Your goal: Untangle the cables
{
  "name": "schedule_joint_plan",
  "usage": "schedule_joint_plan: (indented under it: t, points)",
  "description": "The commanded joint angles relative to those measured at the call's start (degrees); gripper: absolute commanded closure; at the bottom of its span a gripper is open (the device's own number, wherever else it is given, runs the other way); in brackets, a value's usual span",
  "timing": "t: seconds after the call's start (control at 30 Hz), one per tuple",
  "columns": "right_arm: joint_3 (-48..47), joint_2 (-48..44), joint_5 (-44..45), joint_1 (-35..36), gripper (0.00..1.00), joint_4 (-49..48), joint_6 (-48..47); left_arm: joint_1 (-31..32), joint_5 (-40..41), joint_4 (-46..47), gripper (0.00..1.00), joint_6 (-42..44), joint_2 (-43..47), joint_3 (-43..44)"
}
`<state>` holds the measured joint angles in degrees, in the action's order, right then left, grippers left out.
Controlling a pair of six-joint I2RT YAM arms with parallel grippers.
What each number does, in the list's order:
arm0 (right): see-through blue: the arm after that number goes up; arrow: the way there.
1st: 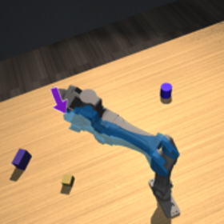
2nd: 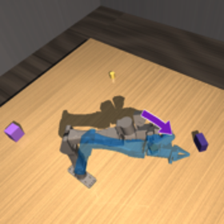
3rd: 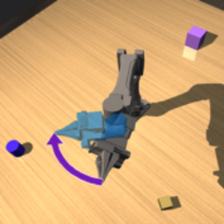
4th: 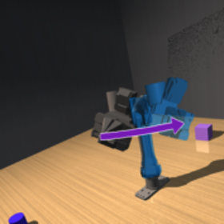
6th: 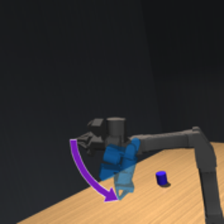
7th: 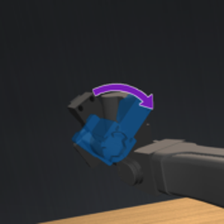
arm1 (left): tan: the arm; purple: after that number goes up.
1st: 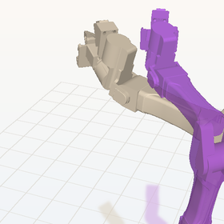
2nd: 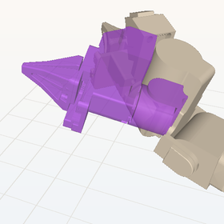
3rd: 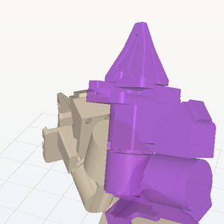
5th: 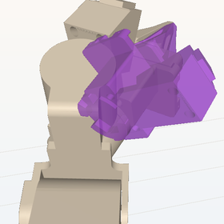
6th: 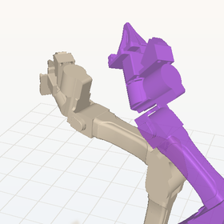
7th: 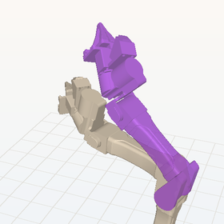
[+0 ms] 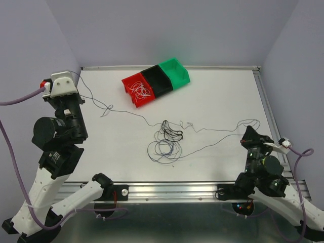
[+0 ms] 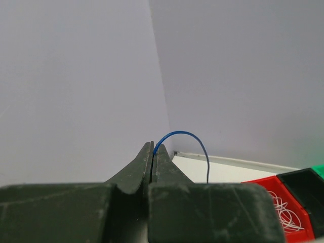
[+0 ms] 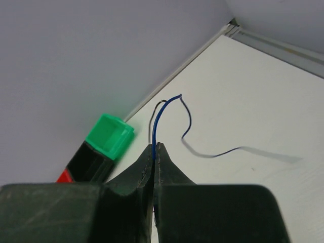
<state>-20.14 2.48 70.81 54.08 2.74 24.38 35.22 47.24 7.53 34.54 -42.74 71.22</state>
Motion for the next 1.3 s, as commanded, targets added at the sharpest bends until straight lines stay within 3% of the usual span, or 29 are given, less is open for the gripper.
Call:
schedule_joint_plan:
  t: [0.0, 0.07, 0.17, 0.23, 0.27, 0.3, 0.37, 0.53, 0.57, 0.63, 0.73, 0.87, 0.9, 0.97, 1.0, 1.07, 1.2, 1.27]
  points:
    - [0.9, 2.34, 7.15, -0.03, 1.0, 2.27, 1.72, -0.42, 2.16, 4.17, 1.0, 2.55, -0.32, -0.3]
    - [-1.46, 7.43, 2.17, 0.06, 0.99, 2.35, -0.46, -0.42, -4.85, -1.51, 1.0, -1.92, -0.68, 1.36]
    - [-5.6, 21.04, -7.68, 0.06, 0.87, 2.53, -2.66, -0.42, -17.24, -7.42, 1.0, -6.58, -1.03, 2.6]
    - [-9.89, 31.12, -13.47, 0.06, 0.44, 2.79, -4.07, -0.5, -22.08, -10.68, 1.0, -9.31, -1.81, 3.65]
    - [-11.14, 34.4, -14.63, 0.06, 0.3, 2.97, -4.34, -0.51, -22.98, -11.22, 1.0, -9.84, -2.25, 4.01]
    - [-12.54, 36.78, -16.12, -0.03, 0.19, 2.97, -4.69, -0.51, -23.68, -11.66, 1.0, -10.46, -2.87, 4.36]
    - [-15.97, 42.48, -22.07, 0.06, 0.08, 2.79, -6.53, -0.42, -24.92, -12.01, 1.0, -10.72, -3.31, 4.8]
    - [-19.93, 49.89, -44.22, 0.06, 0.06, -4.29, -17.93, -0.42, -30.53, -12.97, 1.0, -12.65, -2.87, 7.34]
    - [-20.46, 51.21, -52.09, 0.06, 0.06, -5.54, -19.62, -0.42, -33.24, -14.37, 1.0, -13.27, -3.14, 8.4]
    - [-24.05, 56.91, -54.28, 0.05, 0.06, -6.78, -20.77, -0.42, -35.72, -15.87, 1.0, -14.24, -4.45, 11.99]
    - [-31.96, 65.44, -48.15, 0.06, 0.05, -2.93, -18.59, -0.42, -40.03, -17.81, 1.0, -15.56, -6.82, 16.83]
    - [-43.29, 73.53, -39.11, 0.06, 0.03, 9.89, -13.14, -0.42, -45.57, -19.13, 1.0, -15.21, -11.73, 23.95]
    - [-44.45, 74.15, -40.3, 0.06, 0.04, 11.65, -13.31, -0.42, -46.44, -19.65, 1.0, -14.86, -12.71, 27.45]
    - [-41.15, 71.2, -47.65, 0.06, 0.03, 5.82, -17.42, -0.42, -49.24, -21.93, 1.0, -14.94, -15.08, 31.59]
    - [-38.51, 69.43, -55.69, 0.06, 0.01, 1.87, -19.44, -0.42, -49.79, -22.81, 1.0, -15.73, -17.44, 33.61]
    - [-33.94, 65.22, -62.42, -0.03, 0.0, -9.57, -23.05, -0.33, -51.54, -25.09, 1.0, -16.26, -19.65, 39.15]
    - [-37.93, 66.5, -76.54, 0.06, 0.0, -12.59, -28.33, -0.33, -54.44, -25.99, 1.0, -18.11, -23.61, 43.47]
    - [-41.8, 69.66, -77.92, 0.06, 0.0, -12.67, -29.3, -0.42, -56.98, -25.99, 1.0, -18.9, -24.49, 44.44]
